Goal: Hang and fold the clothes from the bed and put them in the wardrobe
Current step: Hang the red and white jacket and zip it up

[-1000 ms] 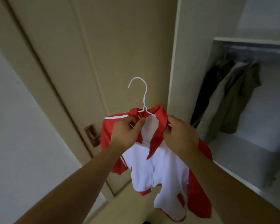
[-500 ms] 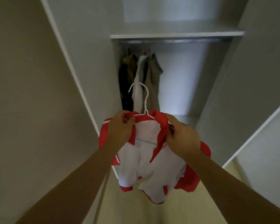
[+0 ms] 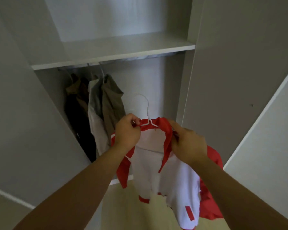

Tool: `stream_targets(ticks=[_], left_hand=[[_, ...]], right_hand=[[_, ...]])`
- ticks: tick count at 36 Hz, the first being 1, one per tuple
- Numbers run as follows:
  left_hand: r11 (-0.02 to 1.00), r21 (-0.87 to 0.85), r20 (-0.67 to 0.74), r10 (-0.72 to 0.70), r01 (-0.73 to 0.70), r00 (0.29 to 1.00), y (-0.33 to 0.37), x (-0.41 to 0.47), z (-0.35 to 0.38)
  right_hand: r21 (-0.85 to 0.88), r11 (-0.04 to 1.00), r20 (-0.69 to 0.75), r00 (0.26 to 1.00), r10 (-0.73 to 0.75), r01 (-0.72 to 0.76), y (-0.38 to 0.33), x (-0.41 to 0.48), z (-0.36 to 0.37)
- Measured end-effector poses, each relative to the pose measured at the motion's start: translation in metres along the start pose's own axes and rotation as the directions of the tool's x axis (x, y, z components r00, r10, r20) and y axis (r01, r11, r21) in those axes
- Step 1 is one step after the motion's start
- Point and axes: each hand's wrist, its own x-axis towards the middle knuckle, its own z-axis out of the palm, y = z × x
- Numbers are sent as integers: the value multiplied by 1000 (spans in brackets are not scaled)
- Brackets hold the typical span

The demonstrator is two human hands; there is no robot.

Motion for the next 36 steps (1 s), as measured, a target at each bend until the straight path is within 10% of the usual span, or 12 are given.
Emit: stream_targets(ticks=[26,36], left_hand=[[965,-38,404,252,-259,879,-53,317,102],[945,-137,248,323,-297,913,-76,391,134]], right_hand=[[-95,939,-237,923,302,-332,15,240,92],[-61,952,-337,904,264,-300,33,318,139]])
